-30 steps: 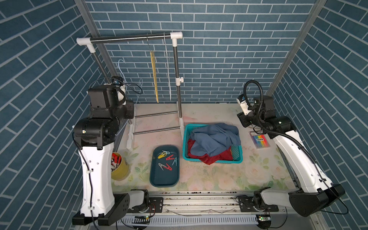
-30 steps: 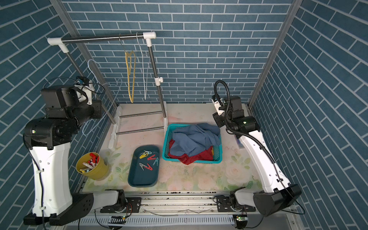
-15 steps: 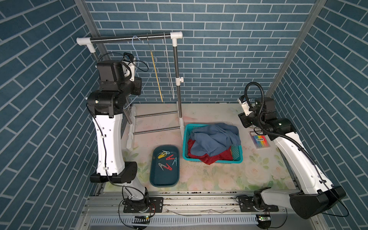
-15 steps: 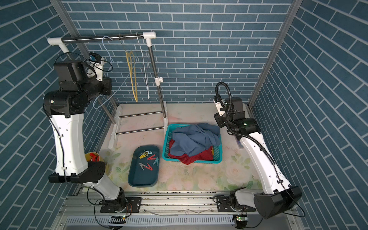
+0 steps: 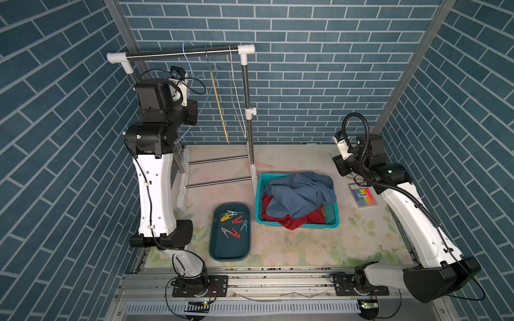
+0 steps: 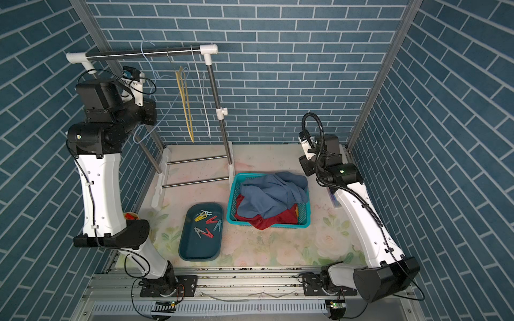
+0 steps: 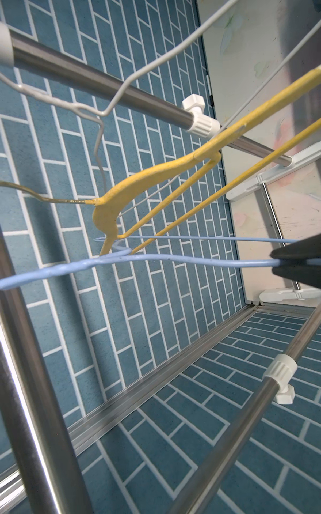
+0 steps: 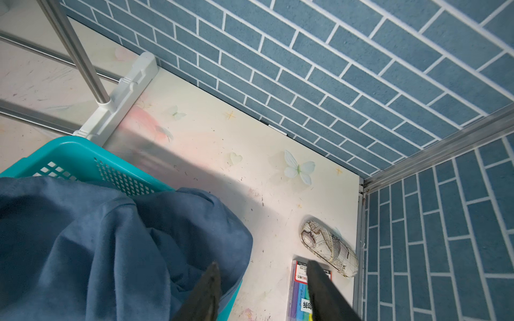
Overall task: Remove the clothespins securing t-shirts to the hanger
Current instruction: Place the hanger on the clothes rail.
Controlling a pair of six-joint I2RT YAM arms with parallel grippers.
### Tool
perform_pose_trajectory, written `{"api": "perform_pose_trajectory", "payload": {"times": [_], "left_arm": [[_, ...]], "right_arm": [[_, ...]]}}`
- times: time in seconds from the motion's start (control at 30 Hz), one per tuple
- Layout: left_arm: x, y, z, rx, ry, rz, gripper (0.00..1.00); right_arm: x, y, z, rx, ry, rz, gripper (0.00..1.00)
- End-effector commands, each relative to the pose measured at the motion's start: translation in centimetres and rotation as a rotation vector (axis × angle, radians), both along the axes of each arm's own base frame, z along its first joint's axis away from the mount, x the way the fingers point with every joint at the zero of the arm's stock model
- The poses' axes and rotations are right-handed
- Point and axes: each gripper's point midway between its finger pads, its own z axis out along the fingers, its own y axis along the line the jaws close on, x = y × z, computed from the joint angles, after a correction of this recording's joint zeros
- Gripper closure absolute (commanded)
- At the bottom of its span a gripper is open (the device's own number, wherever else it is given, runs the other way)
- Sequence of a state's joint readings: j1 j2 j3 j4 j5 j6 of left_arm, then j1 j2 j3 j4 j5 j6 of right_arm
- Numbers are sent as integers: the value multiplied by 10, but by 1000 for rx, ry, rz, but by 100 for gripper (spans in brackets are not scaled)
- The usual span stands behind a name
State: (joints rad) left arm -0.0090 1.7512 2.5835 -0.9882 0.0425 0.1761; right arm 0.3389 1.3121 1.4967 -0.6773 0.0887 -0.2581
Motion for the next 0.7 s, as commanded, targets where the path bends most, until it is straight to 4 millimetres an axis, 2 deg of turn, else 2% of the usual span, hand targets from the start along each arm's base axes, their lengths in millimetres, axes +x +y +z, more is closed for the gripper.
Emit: {"api": "perform_pose_trajectory", "payload": {"times": [0.0,0.23,0.47,0.5,0.53,0.6,0.67], "left_arm": [[11,1,9,-41,-45,-16,100],[26,-5,-21,-74,40,-46,100],[24,-12,-29,-105,68,-78,100],[23,-12,-28,-103,67,-81,96],[20,-13,-27,-100,66,-87,86],[14,-15,-23,-91,61,-99,59],[6,-15,-19,-79,53,-103,41]], "right_arm": [[5,5,15,50,-24,7,49],[-1,0,10,35,-14,-11,49],[-4,-6,4,21,-12,-28,49],[-4,-6,5,20,-14,-30,49],[-4,-6,6,22,-17,-29,49],[-3,-7,9,22,-28,-36,48],[-3,-9,12,25,-40,-43,44]]}}
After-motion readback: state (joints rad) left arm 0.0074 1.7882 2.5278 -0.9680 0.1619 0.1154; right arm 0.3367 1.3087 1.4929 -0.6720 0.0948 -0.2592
